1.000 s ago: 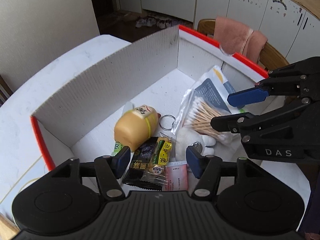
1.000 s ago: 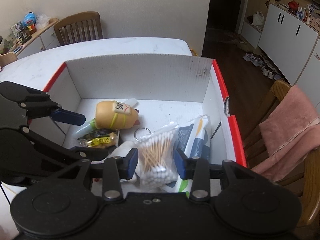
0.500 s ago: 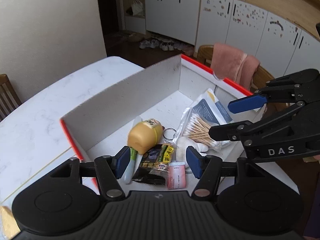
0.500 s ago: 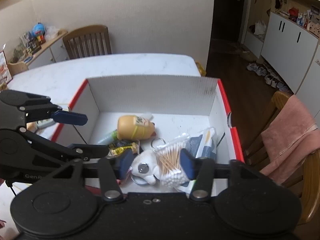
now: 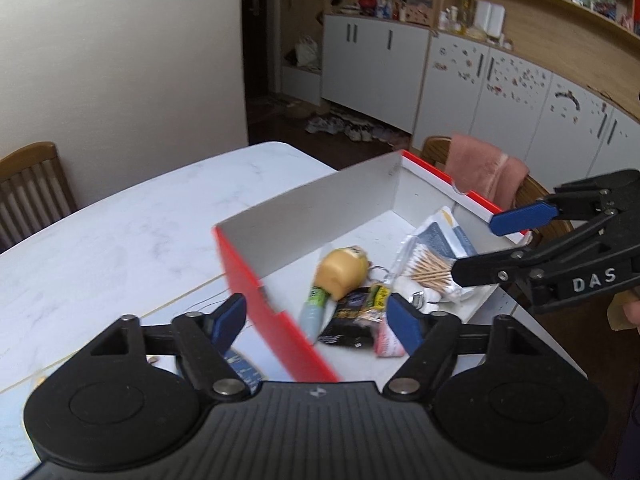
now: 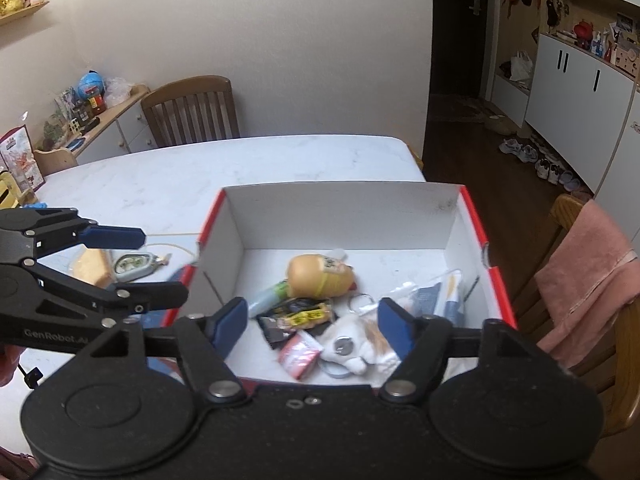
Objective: Organize objects
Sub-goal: 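Move both tools back over the table toward the bagged bread and tape dispenser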
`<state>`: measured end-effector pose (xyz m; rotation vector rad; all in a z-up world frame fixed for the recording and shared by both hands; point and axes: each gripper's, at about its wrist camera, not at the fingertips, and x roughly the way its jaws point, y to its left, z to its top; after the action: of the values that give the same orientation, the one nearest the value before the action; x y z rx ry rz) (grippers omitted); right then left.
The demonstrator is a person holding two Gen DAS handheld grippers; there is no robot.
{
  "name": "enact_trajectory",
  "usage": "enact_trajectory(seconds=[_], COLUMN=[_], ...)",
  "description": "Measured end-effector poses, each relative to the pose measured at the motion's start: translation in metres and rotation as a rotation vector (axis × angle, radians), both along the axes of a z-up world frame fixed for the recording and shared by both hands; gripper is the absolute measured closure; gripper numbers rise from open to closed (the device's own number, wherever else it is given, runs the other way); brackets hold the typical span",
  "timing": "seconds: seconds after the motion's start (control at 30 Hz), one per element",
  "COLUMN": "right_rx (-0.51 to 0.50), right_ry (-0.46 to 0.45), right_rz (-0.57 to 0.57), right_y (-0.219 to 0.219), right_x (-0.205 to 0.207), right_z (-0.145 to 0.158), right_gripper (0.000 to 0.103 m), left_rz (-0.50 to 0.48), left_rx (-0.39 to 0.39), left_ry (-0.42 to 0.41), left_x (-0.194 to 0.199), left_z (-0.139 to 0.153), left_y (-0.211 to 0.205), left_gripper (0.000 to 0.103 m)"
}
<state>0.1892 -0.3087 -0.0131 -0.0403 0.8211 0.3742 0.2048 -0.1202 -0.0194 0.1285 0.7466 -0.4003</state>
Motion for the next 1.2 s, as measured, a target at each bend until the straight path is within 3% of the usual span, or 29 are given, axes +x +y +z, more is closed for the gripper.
enact_trajectory(seconds=[0.1, 0.37, 0.63, 0.77, 1.0, 1.2], right_rx=[-0.004, 0.0, -0.009, -0.021, -0.043, -0.069], right_ry=[0.0, -0.007, 0.001, 0.007, 0.036, 0.07], right_rz=[0.015, 0.06, 0.085, 0.088, 0.091, 0.072], right_y=[0.015, 0.066, 0.122, 0.151, 0.192, 0.217], right_x=[-0.005, -0.017, -0.018, -0.014, -0.001, 0.014], right_z=[0.001, 0.002, 0.0, -0.004, -0.015, -0.029], right_gripper=[0.021, 0.006, 0.005, 0.005, 0.005, 0.005], left_rz=[0.031, 0.099, 0.15, 0.19, 0.223, 0.188], left_rx=[-0.002, -0.009, -0.002, 0.005, 0.061, 0.086], left_ry=[-0.011, -0.001, 0.022, 0.033, 0.014, 0.034], left_x=[-0.009, -0.029, -0.044, -0.045, -0.042, -0.031], left_z=[0.002, -0.003, -0.015, -0.025, -0.044, -0.064], left_y=[0.02, 0.078, 0.14, 0.168, 0.205, 0.232], left_gripper=[0.021, 0.02, 0.014, 0.001, 0.0, 0.0])
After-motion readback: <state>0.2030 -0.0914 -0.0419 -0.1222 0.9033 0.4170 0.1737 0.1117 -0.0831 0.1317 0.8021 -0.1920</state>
